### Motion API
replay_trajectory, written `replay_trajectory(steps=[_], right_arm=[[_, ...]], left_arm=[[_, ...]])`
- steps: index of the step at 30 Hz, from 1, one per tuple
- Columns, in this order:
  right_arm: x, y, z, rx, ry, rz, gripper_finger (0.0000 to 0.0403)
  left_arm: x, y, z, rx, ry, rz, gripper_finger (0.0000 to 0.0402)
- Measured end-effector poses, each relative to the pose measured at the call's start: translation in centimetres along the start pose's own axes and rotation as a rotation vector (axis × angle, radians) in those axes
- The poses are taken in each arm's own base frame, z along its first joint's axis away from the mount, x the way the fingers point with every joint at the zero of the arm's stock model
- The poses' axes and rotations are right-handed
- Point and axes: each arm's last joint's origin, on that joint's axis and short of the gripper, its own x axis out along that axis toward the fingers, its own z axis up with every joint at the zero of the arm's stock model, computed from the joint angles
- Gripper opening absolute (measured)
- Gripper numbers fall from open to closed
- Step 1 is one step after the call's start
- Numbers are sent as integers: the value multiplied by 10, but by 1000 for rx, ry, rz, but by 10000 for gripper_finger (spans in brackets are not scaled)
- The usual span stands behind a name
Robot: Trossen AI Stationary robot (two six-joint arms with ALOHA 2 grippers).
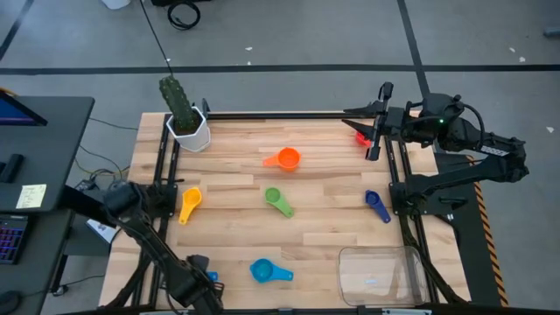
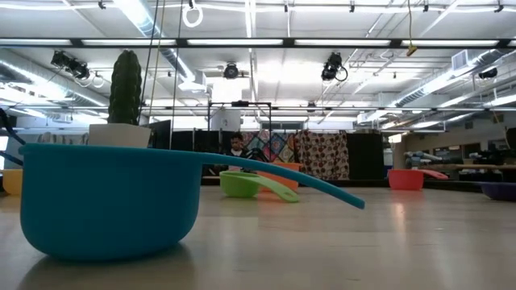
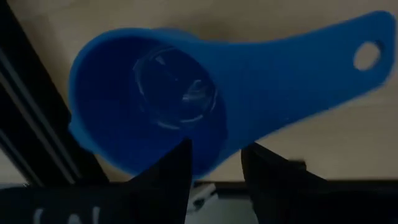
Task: Nest measuring cups in basket
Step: Stack the dark blue measuring cup on top of the orange measuring cup
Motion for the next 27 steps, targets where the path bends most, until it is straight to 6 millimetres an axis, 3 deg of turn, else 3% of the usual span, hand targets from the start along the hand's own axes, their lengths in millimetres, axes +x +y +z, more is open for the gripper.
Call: replay_trajectory(steps=[10,18,24,27], right_arm=[[0,0,0,0,0,0,107],[0,0,0,0,0,0,107],[0,0,0,0,0,0,107],[0,0,0,1,2,-3,107]], left_arm=[[17,-9,5,79,-61,14,134],[22,-10,6,137,-75,24,21],[20,-12,9,132,-79,24,20],[10,-12,15,170,-73,17,18]])
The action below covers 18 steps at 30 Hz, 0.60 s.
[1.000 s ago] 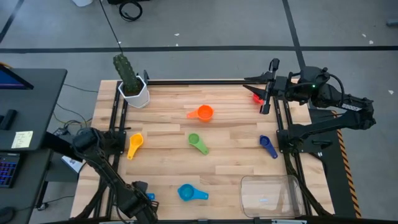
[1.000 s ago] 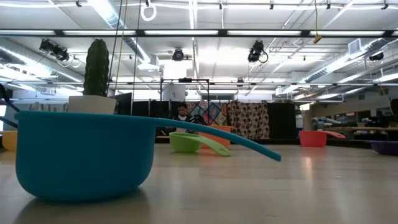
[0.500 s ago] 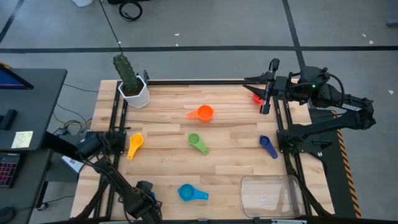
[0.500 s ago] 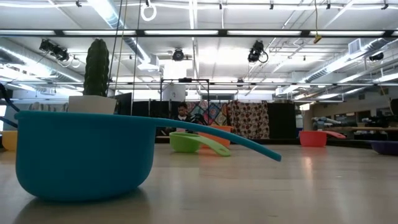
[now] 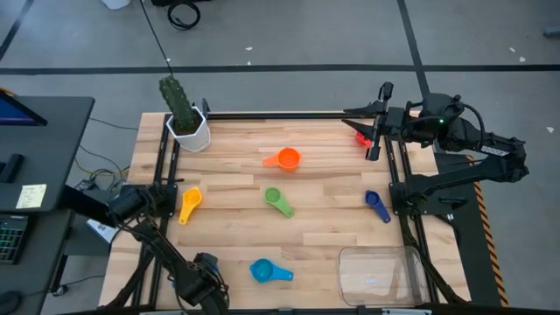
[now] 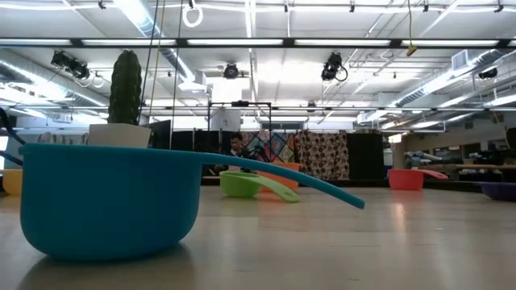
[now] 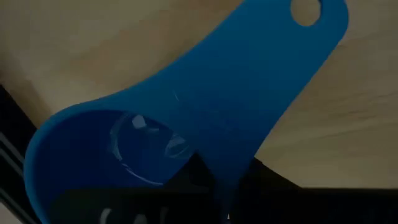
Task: Nest measuring cups in basket
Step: Stack the dark blue measuring cup on top of the orange measuring cup
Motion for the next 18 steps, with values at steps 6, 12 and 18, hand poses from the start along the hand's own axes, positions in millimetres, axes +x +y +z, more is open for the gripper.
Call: replay_trajectory(steps=[6,12,18], right_arm=[[0,-1,-1,4,19,-41,107],[0,-2,-1,10,40,-85,107],[0,-1,-5,64,73,-73,107]], left_arm=[[-37,11,28,57,-44,0,18],[-91,32,76,96,-69,-62,17],[-135,52,133,302,-200,-192,17]])
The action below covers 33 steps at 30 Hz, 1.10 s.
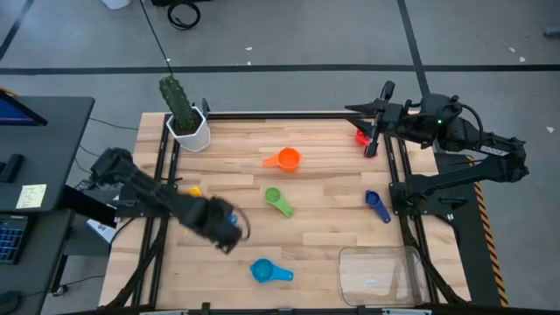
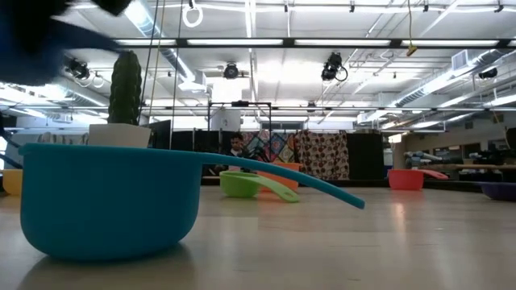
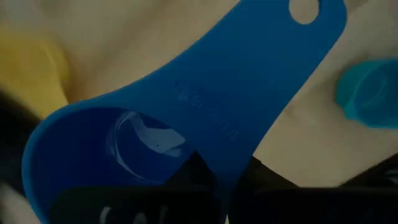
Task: Nest measuring cups in basket
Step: Stack the dark blue measuring cup on top of the orange measuring cup
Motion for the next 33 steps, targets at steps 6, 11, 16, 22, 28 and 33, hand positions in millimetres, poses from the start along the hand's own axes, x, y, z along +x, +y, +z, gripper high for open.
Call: replay_trajectory(steps=[6,11,16,22,28,33], right_arm=[[1,1,-2,87,18,7,107],[1,1,-1,175,13,10,107],[1,0,0,240,-6,4,107],[2,-1,3,254,-38,-3,107],[2,-1,5,283,-54,-8,107],[2,-2,5,291,-58,-10,107]], left_arm=[[-18,35,55,291,-74,-22,17],[-19,60,98,637,-122,-5,17],[-21,81,139,918,-256,8,17],[-27,99,180,1079,-475,62,17],[-23,104,205,1047,-580,39,17],[1,94,226,1067,-591,-21,17]])
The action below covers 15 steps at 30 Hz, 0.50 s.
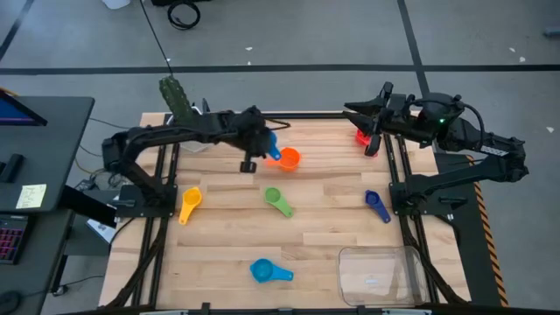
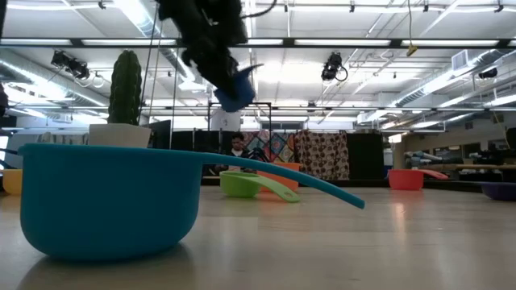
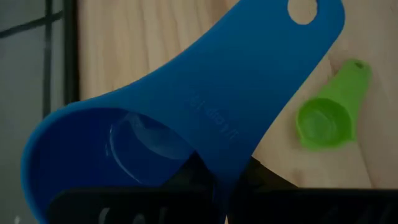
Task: Nest measuring cups in basket
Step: Stack the dark blue measuring cup on top of the orange measuring cup
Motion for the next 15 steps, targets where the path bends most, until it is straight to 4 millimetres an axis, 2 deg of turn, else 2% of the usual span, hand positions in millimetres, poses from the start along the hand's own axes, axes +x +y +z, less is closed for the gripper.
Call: replay_trajectory(steps=[5,10,15], right_arm=[[0,0,0,1,0,-3,107],[1,0,-1,1,4,-3,107],[2,0,-1,2,8,-3,107]], left_arm=[[34,6,7,16,23,-36,17],[62,17,24,8,4,-81,17],[84,23,37,-2,57,-167,17]])
